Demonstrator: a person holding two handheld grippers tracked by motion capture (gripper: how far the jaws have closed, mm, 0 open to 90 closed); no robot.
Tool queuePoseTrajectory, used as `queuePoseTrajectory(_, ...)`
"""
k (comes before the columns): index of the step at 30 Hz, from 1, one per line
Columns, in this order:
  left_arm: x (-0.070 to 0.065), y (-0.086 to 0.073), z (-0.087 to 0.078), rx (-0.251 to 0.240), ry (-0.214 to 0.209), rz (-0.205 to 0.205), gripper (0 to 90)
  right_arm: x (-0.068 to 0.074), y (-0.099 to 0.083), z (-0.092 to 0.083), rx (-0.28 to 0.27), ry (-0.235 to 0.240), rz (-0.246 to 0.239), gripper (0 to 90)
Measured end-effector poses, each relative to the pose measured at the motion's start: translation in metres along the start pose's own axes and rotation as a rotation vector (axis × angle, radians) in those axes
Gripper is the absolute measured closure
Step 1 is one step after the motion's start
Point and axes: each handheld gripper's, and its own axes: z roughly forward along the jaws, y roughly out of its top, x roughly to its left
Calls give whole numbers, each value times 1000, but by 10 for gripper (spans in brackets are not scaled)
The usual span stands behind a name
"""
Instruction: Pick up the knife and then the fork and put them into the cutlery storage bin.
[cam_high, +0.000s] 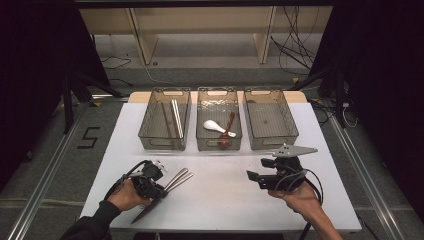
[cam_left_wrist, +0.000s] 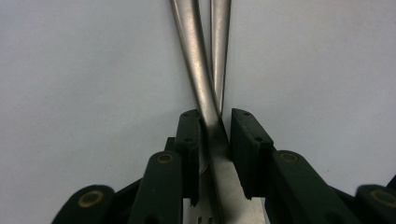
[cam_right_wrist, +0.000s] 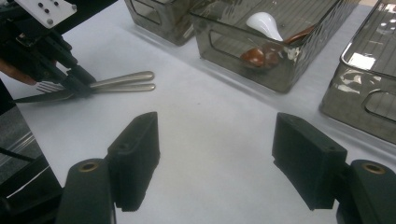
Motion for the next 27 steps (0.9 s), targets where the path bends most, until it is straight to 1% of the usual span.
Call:
queuePoseTrajectory(2, 1, 0, -1, -7, 3, -3, 750, 0, 0, 0, 0, 0, 0, 327)
queuePoseTrajectory(3, 2, 0, -1, -12, 15, -7, 764, 0, 0, 0, -1, 0, 0, 327)
queuePoseTrajectory(4, 3, 0, -1, -11, 19, -6, 784, 0, 0, 0, -2, 0, 0, 327)
queuePoseTrajectory(5, 4, 0, -2, -15, 13, -9, 791, 0, 0, 0, -1, 0, 1, 327)
queuePoseTrajectory(7, 5, -1, -2, -19, 8, -12, 793, 0, 0, -1, -1, 0, 2, 327)
queuePoseTrajectory(11, 2, 1, -3, -8, 23, -2, 795, 0, 0, -1, -2, 0, 1, 327)
queuePoseTrajectory(14, 4, 0, -3, -10, 5, -20, 795, -1, 0, 0, -2, 1, 2, 327)
queuePoseTrajectory(15, 4, 0, -3, -17, 2, -26, 795, 0, 0, 0, -2, 1, 1, 327)
queuePoseTrajectory(18, 4, 1, -5, -20, 2, -26, 795, 0, 0, 0, -2, 0, 0, 327)
queuePoseTrajectory(19, 4, 1, -5, -28, 0, -34, 795, 0, 0, 0, -2, 0, 0, 327)
queuePoseTrajectory(24, 3, 2, -6, -34, 13, -26, 795, -1, 0, 0, -2, 2, 0, 327)
queuePoseTrajectory(26, 3, 3, -7, -44, 20, -25, 796, -1, 0, 0, -1, 1, 1, 327)
queuePoseTrajectory(27, 3, 3, -8, -40, 18, -19, 796, -1, 0, 0, -1, 2, 1, 327)
